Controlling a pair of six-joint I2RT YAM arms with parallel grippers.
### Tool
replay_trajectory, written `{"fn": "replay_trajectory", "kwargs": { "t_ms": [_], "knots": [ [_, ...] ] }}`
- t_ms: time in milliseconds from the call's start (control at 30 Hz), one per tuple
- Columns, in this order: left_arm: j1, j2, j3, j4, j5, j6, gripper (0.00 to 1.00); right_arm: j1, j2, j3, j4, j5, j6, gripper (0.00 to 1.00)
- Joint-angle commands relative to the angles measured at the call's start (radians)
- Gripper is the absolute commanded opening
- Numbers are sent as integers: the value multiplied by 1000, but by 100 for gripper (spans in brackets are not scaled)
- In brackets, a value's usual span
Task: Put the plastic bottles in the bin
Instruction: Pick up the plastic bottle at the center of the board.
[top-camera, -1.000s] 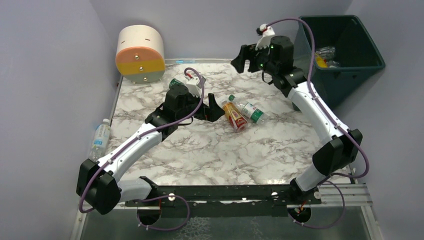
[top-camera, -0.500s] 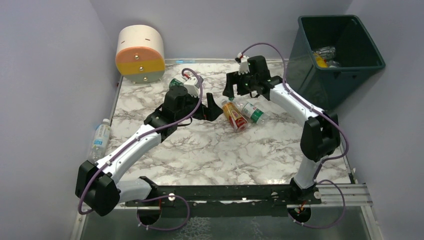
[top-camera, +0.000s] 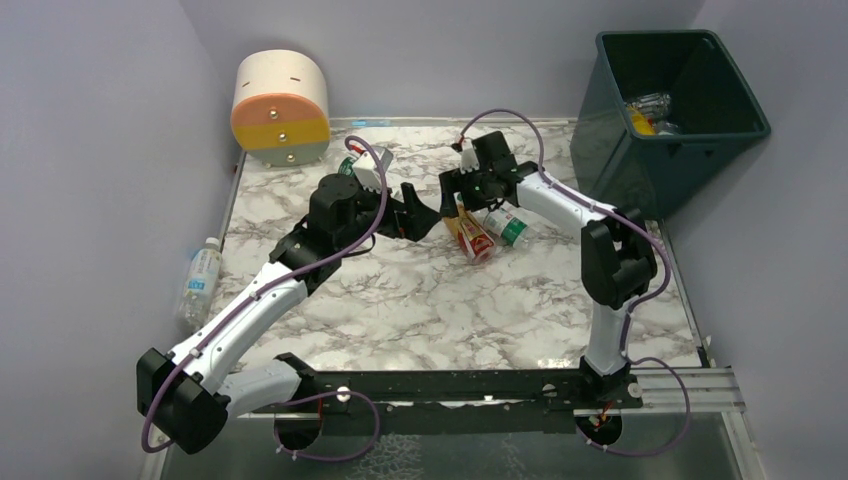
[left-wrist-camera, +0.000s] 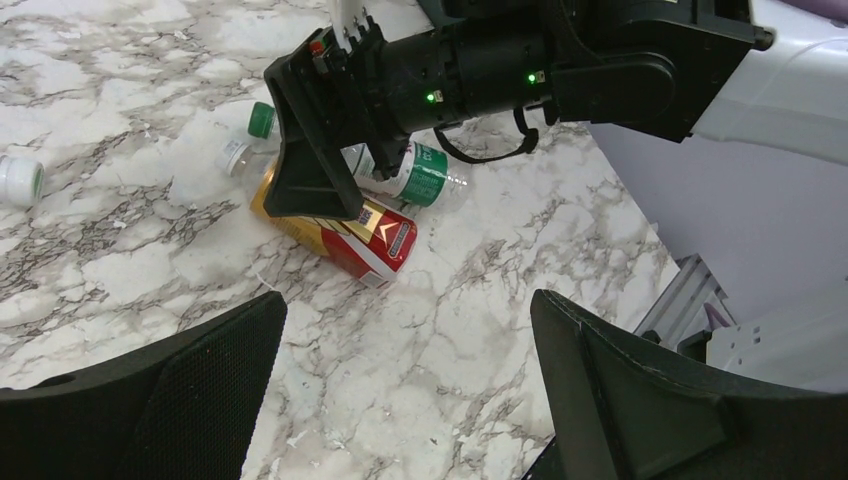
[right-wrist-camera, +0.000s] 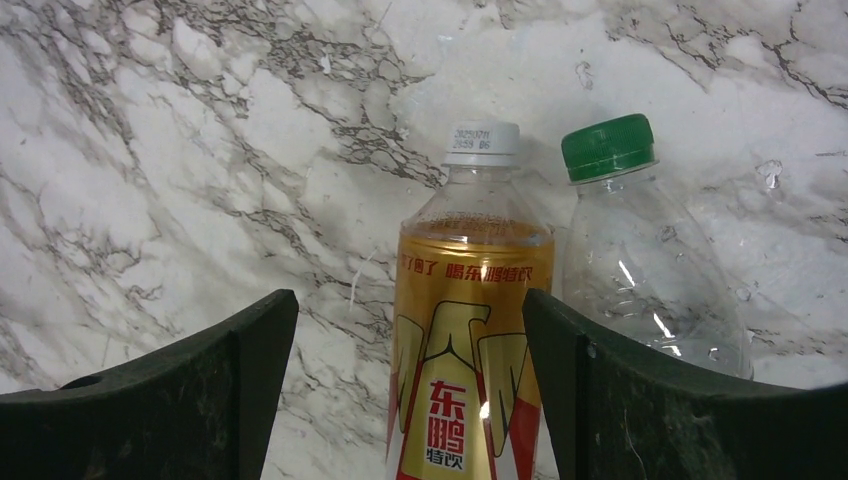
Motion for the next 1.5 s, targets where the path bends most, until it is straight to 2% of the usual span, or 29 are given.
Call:
{"fn": "replay_trajectory", "kwargs": {
  "t_ms": [0,300,833,967,1167,1367,1467],
  "knots": [
    [-3,-4,15,11,-21,-4,99,24,42,6,-38,85,-25,86],
    [-1,-5,23,3,-19,5,99,61,82,-4,-39,205,-30,86],
    [1,0,27,-3,-16,10,99,88,119,14,-75,212,-47,86],
    [0,1,24,1,-13,5,99,90,133,27,-92,200,-54,74],
    [1,-8,13,-1,-16,5,99,92,136,29,-95,199,-53,68],
    [1,-11,8,0,-18,5,99,92,124,41,-104,191,-53,57],
    [3,-11,6,2,-16,4,99,92,101,41,-103,190,-48,55]
  ]
}}
